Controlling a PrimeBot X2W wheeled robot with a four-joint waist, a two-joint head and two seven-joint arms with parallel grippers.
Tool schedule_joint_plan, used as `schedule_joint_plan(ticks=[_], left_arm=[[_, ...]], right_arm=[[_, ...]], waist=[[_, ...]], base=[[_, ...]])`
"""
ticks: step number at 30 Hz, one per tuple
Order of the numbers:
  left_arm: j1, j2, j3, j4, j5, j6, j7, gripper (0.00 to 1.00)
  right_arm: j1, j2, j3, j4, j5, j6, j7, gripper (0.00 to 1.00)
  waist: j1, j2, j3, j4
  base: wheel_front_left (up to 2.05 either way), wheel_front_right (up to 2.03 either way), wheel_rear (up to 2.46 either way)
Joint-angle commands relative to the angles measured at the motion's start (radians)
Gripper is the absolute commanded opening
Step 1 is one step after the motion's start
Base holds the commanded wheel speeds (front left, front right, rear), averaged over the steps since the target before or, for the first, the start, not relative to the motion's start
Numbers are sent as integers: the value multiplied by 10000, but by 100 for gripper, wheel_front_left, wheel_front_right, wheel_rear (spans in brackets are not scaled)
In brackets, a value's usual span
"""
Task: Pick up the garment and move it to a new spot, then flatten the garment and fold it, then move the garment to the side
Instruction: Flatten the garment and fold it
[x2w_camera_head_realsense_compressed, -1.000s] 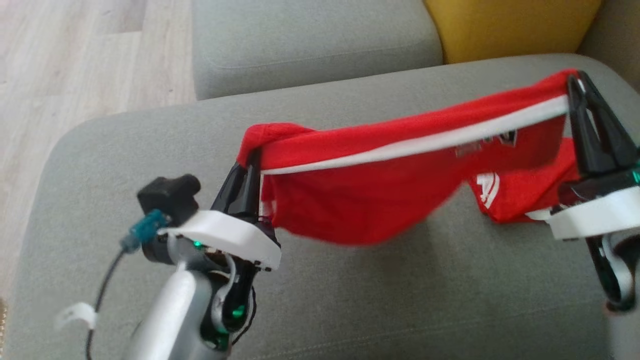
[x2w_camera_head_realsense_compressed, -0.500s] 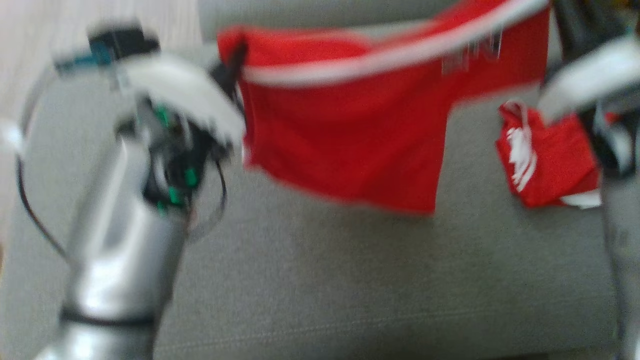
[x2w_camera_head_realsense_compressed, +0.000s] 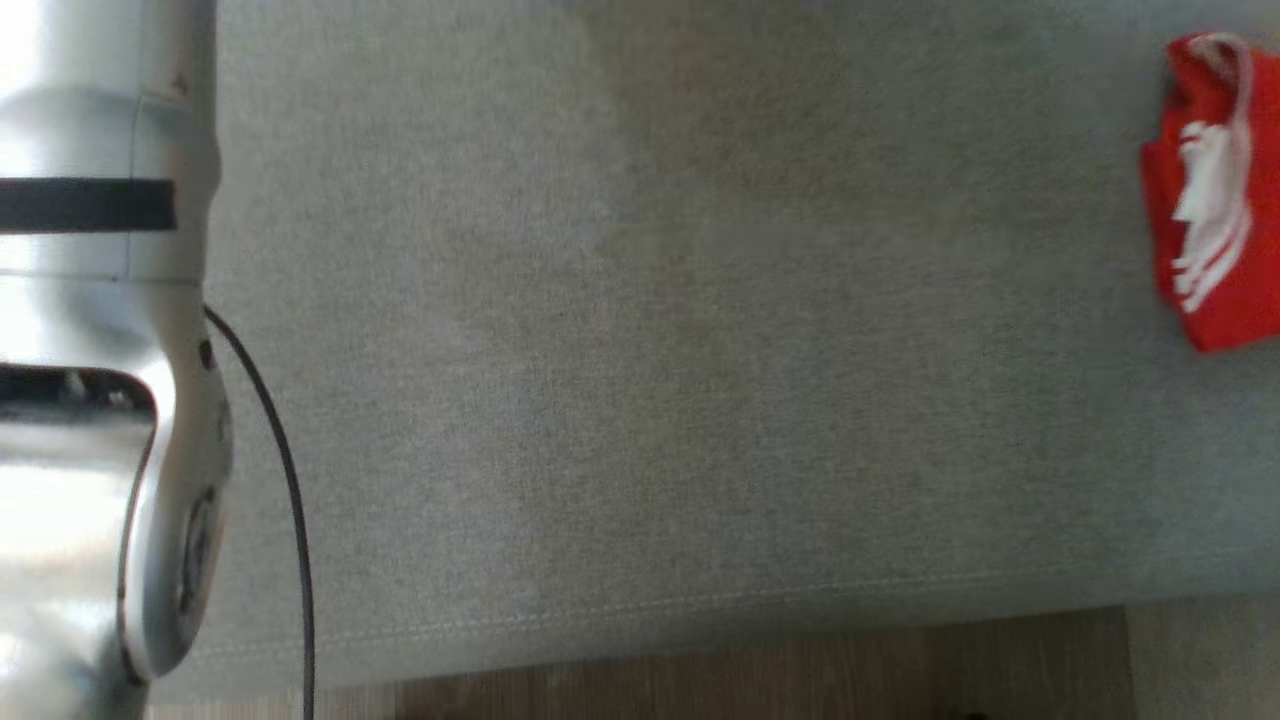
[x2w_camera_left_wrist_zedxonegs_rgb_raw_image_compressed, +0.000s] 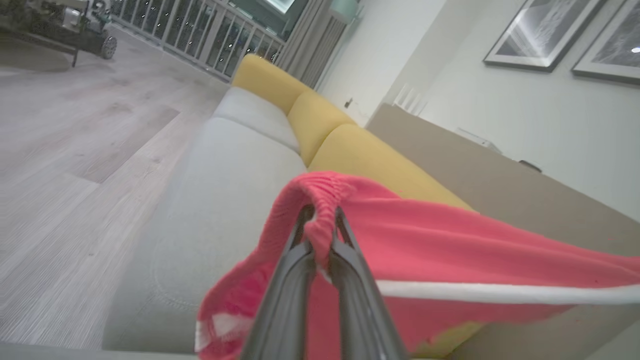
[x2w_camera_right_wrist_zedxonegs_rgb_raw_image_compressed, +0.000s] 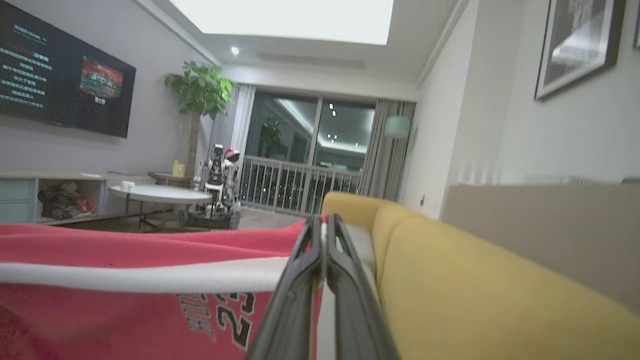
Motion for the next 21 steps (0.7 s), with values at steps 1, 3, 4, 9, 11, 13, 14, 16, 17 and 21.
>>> schedule_joint_plan(ticks=[1, 3, 4, 9, 11, 13, 14, 16, 17, 21], left_arm=[[-100, 456, 202, 53, 119, -128, -255, 0], [-123, 414, 17, 704, 236, -460, -620, 0], [-52, 379, -80, 1028, 267, -608, -743, 0], [785, 192, -687, 2578, 420, -1193, -1101, 0], [1251, 136, -1044, 3071, 516, -1417, -1128, 0], [1768, 92, -1372, 3476, 593, -1556, -1192, 0], [2051, 74, -1556, 3647, 654, -1605, -1256, 0], [2630, 47, -1970, 3959, 827, -1673, -1385, 0], [2924, 38, -2217, 4093, 948, -1699, -1439, 0], [4000, 15, -2989, 4456, 1245, -1757, -1680, 0]], right_arm=[[-35, 267, -148, 43, -53, -7, -144, 0], [96, 391, -119, 704, -134, -7, -357, 0], [236, 433, -43, 1029, -169, -7, -427, 0], [1248, 594, 520, 2400, 2, -7, -659, 0], [1752, 612, 899, 2888, 124, -7, -695, 0], [2267, 583, 1270, 3425, 289, -7, -686, 0], [2528, 541, 1480, 3703, 363, -7, -659, 0], [3020, 464, 1817, 4178, 624, -7, -593, 0], [3251, 412, 1990, 4388, 744, -7, -530, 0], [4043, 194, 2774, 4958, 1216, -7, -171, 0]], waist=[[-3, 0, 410, 143], [-3, 0, 535, 226], [-3, 0, 587, 264], [-3, 0, 580, 452], [-3, 0, 453, 487], [-3, 0, 245, 514], [-3, 0, 103, 536], [-3, 0, -215, 574], [-3, 0, -390, 589], [-3, 0, -1053, 608]], base=[[0, 0, 0], [0, 0, 0], [0, 0, 0], [0, 0, 0], [0, 0, 0], [0, 0, 0], [0, 0, 0], [0, 0, 0], [0, 0, 0], [0, 0, 0]])
